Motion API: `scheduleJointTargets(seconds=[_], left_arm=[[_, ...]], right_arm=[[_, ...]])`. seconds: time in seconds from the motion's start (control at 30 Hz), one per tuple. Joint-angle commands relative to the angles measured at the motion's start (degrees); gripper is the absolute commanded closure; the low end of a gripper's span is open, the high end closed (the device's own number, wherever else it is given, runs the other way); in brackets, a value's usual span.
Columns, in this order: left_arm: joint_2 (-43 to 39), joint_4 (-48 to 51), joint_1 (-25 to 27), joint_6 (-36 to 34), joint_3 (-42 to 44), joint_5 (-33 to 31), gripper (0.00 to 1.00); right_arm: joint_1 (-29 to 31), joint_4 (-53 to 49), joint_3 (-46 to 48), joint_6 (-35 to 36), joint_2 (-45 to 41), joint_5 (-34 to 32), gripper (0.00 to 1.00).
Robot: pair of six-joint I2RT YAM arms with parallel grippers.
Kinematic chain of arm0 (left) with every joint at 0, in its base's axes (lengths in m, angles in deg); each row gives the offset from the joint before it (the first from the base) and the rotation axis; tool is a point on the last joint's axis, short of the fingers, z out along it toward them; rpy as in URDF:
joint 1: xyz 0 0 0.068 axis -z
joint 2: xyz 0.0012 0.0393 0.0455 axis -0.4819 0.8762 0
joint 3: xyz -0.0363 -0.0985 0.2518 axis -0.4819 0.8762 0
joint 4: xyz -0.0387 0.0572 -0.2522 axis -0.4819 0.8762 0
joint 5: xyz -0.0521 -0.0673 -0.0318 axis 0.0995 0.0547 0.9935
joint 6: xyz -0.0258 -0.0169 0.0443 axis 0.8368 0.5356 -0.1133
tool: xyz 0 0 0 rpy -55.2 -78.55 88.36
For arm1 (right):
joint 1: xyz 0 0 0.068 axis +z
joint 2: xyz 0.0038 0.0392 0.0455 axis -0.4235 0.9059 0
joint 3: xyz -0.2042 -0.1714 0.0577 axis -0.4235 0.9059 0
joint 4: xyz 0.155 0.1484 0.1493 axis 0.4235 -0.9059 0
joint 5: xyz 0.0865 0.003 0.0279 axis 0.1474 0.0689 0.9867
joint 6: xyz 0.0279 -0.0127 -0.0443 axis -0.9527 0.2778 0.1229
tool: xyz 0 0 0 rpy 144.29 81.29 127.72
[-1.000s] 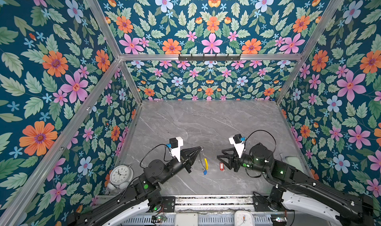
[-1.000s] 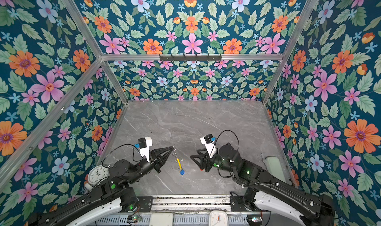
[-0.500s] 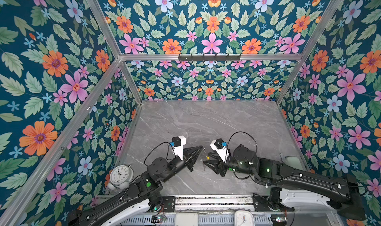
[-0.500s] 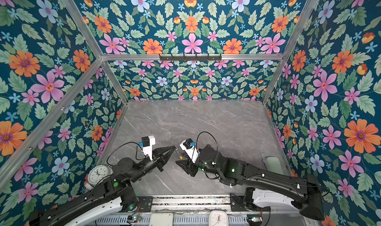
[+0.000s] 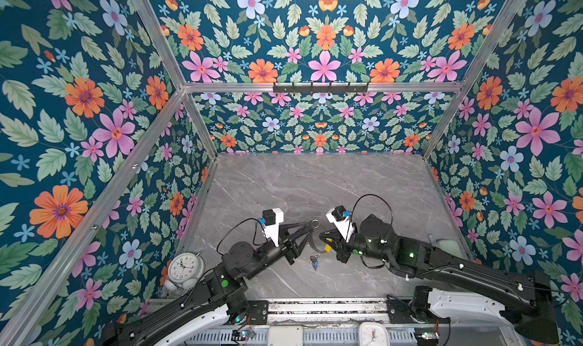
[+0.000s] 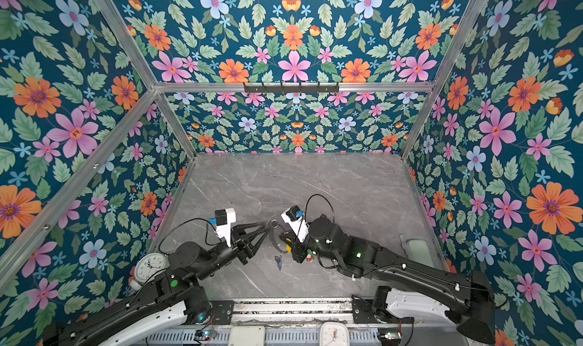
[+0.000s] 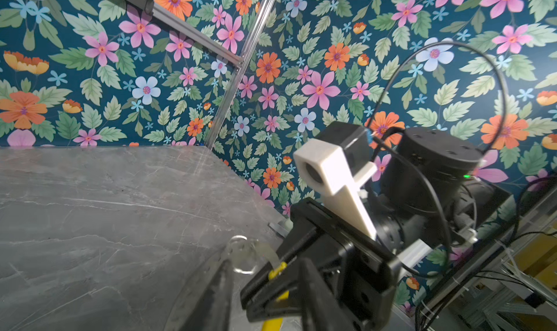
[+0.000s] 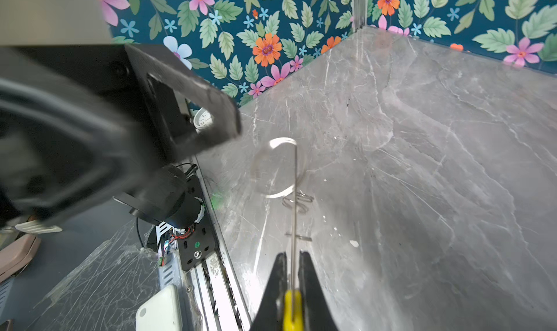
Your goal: Remove the keys from the keyring
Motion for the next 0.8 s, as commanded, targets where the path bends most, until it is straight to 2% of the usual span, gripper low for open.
scheduleJointTargets(seconds=[0.0,0.17,0.3,0.53,0.63,0.77], left_arm=[[-1.41,1.49,-0.09,-1.09,-0.1,3.1,0.46],[-0.18,5.33,-0.09,-1.68,-1.5,7.75,0.44],[1.71,6.82,-0.07,-1.7,-2.63,10.55,0.43],[4.16,4.95,-0.08,-1.19,-3.4,14.36,0.43],[5.55,3.62,-0.02,-0.53,-3.43,16.18,0.49],[6.99,1.33,-0.09,0.43,-3.4,18.73,0.67]], right_arm=[[-3.2,-3.55,-0.05,-0.09,-2.39,10.69,1.0],[-12.06,-3.62,1.67,-1.03,-7.18,30.05,1.0],[-15.61,-3.7,1.78,-1.27,-9.4,38.05,1.0],[-15.64,-3.51,0.4,-0.12,-7.43,44.06,1.0],[-15.62,-2.73,0.02,-0.21,-6.91,44.83,1.0],[-15.64,-2.87,-0.88,0.07,-5.85,45.18,1.0]])
